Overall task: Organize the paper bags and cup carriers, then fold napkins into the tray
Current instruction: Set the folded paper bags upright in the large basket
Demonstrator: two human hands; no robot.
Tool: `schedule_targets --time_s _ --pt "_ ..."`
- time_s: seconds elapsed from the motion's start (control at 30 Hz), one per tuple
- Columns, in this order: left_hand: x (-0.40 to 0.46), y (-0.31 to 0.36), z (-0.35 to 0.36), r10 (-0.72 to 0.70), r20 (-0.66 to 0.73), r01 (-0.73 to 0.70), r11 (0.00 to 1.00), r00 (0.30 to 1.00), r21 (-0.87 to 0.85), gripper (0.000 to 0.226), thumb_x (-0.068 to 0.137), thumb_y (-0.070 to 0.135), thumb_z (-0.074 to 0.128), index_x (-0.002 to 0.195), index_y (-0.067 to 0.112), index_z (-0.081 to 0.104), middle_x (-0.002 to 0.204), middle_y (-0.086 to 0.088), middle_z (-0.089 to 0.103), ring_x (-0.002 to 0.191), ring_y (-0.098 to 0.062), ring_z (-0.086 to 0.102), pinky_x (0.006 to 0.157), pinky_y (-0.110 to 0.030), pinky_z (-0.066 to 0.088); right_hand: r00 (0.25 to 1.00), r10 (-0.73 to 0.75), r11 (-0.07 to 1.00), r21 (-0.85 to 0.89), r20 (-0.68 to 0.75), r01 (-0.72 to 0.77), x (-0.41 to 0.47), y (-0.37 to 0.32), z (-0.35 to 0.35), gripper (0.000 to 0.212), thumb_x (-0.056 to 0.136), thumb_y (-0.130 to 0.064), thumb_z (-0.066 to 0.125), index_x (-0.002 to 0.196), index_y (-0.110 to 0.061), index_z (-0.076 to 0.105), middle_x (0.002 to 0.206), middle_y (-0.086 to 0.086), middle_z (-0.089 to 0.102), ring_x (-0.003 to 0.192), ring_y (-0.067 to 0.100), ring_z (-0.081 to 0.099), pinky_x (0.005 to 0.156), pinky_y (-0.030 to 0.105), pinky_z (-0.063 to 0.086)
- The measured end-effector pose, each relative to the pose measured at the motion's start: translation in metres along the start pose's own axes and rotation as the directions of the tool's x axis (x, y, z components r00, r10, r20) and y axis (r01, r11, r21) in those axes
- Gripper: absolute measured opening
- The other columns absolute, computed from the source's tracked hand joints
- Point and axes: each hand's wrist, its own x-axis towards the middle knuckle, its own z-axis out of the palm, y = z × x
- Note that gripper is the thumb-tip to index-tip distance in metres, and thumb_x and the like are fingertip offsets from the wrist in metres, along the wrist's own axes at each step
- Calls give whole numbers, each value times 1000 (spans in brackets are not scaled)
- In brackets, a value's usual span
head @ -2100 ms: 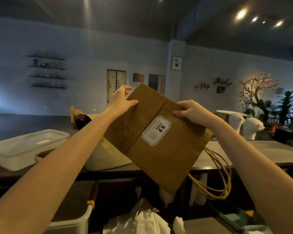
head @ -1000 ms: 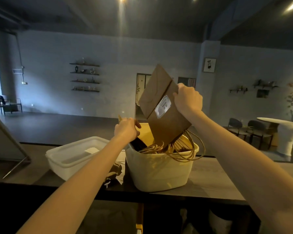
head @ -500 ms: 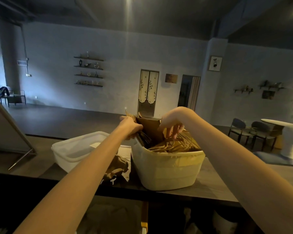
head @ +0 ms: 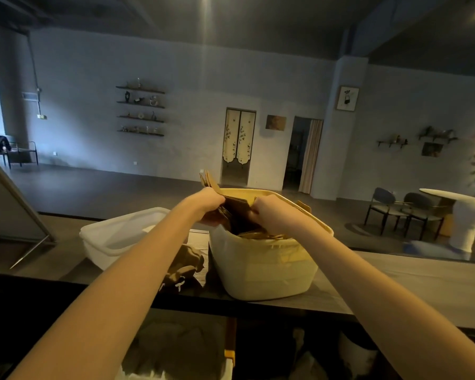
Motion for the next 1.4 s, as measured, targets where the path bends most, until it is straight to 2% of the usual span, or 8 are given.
schedule_targets --time_s 0.2,0.43,0.57,0.73,0.83,1.0,1.23,1.4 --pt "-9 16 2 114 -107 -124 987 988 -98 16 96 14 43 106 4 49 77 -9 53 65 -17 56 49 -22 47 975 29 997 73 -220 -13 -3 12 4 30 100 -28 40 101 -11 64 86 6 64 75 15 62 69 20 49" --pt "-19 7 -5 46 -23 -46 999 999 -9 26 95 29 48 102 5 53 75 -6 59 63 -13 59 44 -18 46 919 24 979 175 394 -101 -2 14 -29 45 97 -39 45 129 -9 52 114 3 59 103 16 53 94 27 43" --pt "-18 2 -10 48 -32 -52 991 998 -126 25 95 30 50 105 6 51 80 -7 62 66 -18 63 41 -23 51 922 49 864 447 384 -232 12 14 -38 69 94 -60 18 136 -12 44 138 9 48 125 27 47 107 39 33" --pt "-14 7 -11 47 -58 -56 984 997 -169 22 97 23 46 105 4 53 83 -11 65 68 -21 66 55 -29 57 923 100 765 565 372 -311 40 2 -23 71 90 -65 30 142 -17 34 144 11 40 130 36 42 100 45 42" --pt "-11 10 -12 41 -35 -45 993 999 -113 22 97 20 46 110 3 53 88 -12 65 72 -22 67 58 -29 57 949 86 851 473 303 -228 53 -11 -16 49 95 -46 43 126 -9 52 111 10 62 109 28 60 96 39 50" --pt "-7 8 -15 40 -7 -40 986 999 -160 22 97 14 45 112 1 53 91 -15 65 82 -26 68 63 -32 59 995 61 994 89 85 -69 57 -10 -17 26 100 -14 40 113 0 57 79 5 52 86 20 56 77 27 46" --pt "-14 10 -14 49 30 -41 971 998 -235 19 100 12 38 91 6 53 85 -13 62 71 -25 64 45 -27 55 982 106 976 -174 -153 -132 61 -7 -38 23 96 -9 45 116 -3 56 105 14 59 100 27 59 89 37 51" --pt "-10 10 -13 34 16 -30 981 999 -190 17 99 14 40 97 4 53 84 -13 63 71 -22 65 51 -26 56 994 60 993 -110 95 -50 69 -14 -16 28 96 -14 48 121 -3 56 99 12 62 91 23 63 81 30 53"
